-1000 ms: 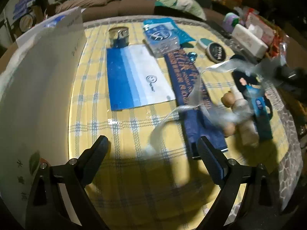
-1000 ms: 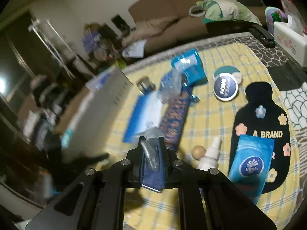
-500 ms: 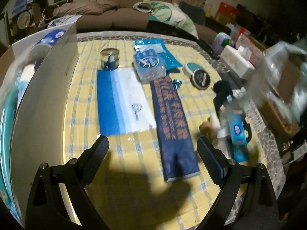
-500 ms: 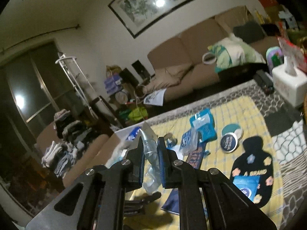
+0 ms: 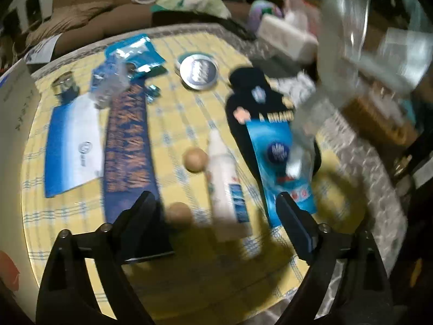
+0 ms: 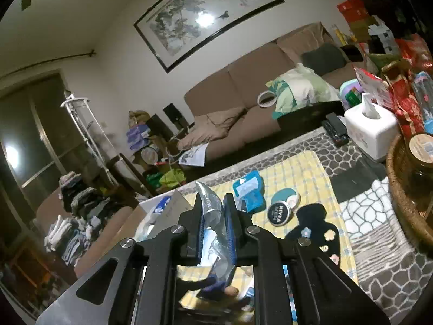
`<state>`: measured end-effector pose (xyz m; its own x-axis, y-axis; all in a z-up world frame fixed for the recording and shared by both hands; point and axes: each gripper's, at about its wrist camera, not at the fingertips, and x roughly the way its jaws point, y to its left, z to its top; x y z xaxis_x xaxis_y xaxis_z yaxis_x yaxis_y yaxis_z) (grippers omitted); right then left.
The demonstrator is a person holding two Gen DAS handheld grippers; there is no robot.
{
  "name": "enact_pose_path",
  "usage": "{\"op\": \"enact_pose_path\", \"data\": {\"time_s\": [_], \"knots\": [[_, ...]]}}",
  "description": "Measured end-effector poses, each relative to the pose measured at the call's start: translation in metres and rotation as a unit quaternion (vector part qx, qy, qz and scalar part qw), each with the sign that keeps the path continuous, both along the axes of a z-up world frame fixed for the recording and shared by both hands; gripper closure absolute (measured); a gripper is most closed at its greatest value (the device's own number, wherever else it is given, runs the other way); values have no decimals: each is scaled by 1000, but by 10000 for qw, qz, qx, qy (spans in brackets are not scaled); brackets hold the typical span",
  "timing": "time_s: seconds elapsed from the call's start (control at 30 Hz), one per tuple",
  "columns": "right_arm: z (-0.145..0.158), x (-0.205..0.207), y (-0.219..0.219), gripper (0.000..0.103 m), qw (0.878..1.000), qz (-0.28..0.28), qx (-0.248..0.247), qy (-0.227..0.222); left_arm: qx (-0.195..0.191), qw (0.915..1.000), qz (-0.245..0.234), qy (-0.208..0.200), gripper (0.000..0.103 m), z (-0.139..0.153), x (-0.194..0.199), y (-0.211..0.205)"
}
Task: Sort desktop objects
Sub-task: 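Grasp the white dropper bottle with the left gripper while the right holds the ribbon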
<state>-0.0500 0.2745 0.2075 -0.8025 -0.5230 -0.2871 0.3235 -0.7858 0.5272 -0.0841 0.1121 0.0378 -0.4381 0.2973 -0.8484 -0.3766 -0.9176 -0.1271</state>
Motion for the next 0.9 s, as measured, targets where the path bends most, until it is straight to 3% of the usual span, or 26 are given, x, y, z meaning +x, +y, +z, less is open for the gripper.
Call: {"op": "enact_pose_path", "data": {"time_s": [0.2,0.23,0.33,0.37,0.6,0.9], "knots": [[-1,5,7,88,10000,65,-9,-31,-588,9981,162,-1,41,-21,-16,19],[-1,4,6,88,9999,91,-6,-41,-627,9979,143,-28,54,-24,-18,19],[-1,3,4,88,9999,140,21,-65,-443,9989,144,-78,60,-27,-21,16],[-1,2,3,88,9999,150,23,-69,-297,9994,138,-97,75,-24,-20,14],[8,7,-3,88,9997,254,33,50,624,9973,355,-161,75,10,-10,-23],[43,20,-40,88,9976,639,-32,247,1450,9873,584,276,75,115,19,-116]]}}
